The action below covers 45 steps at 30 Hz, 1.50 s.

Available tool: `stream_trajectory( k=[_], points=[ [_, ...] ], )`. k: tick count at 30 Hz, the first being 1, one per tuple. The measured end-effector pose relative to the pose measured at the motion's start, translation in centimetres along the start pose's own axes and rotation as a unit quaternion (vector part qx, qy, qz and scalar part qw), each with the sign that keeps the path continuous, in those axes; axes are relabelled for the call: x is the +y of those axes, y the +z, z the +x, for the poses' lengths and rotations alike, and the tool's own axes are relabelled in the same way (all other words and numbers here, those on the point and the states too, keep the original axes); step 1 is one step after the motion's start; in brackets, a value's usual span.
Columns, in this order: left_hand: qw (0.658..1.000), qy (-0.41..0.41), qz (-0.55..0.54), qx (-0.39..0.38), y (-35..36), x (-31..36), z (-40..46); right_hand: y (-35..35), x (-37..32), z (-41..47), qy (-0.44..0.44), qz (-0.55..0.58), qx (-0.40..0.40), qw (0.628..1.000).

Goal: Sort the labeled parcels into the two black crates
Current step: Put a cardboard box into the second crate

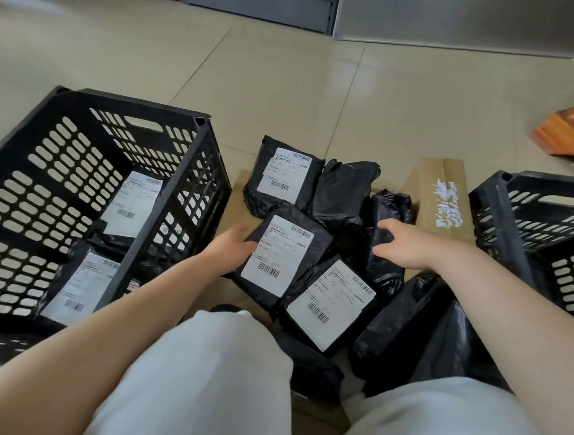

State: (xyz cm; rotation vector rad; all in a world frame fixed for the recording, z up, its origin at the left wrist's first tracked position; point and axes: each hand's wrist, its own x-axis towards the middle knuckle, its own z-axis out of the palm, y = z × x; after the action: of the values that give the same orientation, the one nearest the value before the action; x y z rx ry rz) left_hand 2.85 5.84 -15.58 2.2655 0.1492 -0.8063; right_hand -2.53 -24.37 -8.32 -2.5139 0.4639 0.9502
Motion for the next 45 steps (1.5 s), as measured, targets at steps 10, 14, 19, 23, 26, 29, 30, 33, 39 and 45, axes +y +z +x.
stream_trajectory(
  k=[10,14,19,23,26,29,30,33,39,45],
  points=[
    [0.997,-0.065,0.036,-0.022,1.3,-4.0,0.7,0.2,3.8,1.9,0.116,-0.002,0.198,0.973],
    [0.997,-0.070,0.022,-0.028,1.7,-4.1,0.8,0.7,5.3,1.7,0.134,-0.008,0.201,0.970],
    [0.998,-0.058,0.020,-0.029,1.7,-4.1,1.0,0.8,6.9,1.3,0.152,0.023,0.223,0.963],
    [0.998,-0.049,0.019,-0.024,1.8,-4.0,1.2,1.0,7.4,1.1,0.172,0.052,0.244,0.953],
    [0.999,-0.044,0.017,-0.014,1.7,-3.4,0.8,1.1,7.4,1.1,0.197,0.075,0.247,0.946],
    [0.999,-0.040,0.018,0.000,1.7,-2.9,0.5,0.9,7.1,1.2,0.195,0.096,0.252,0.943],
    [0.999,-0.038,0.018,0.004,1.6,-2.9,0.5,0.9,6.9,1.2,0.193,0.104,0.258,0.941],
    [0.999,-0.026,0.013,0.015,1.4,-2.7,0.5,0.5,6.6,1.0,0.188,0.115,0.277,0.935],
    [1.000,-0.004,-0.016,0.024,1.6,-1.7,0.1,-2.2,4.9,-0.3,0.184,0.105,0.317,0.925],
    [0.998,0.024,-0.050,0.027,1.2,0.5,-0.5,-5.2,1.5,-2.8,0.135,0.057,0.362,0.921]
  ],
)
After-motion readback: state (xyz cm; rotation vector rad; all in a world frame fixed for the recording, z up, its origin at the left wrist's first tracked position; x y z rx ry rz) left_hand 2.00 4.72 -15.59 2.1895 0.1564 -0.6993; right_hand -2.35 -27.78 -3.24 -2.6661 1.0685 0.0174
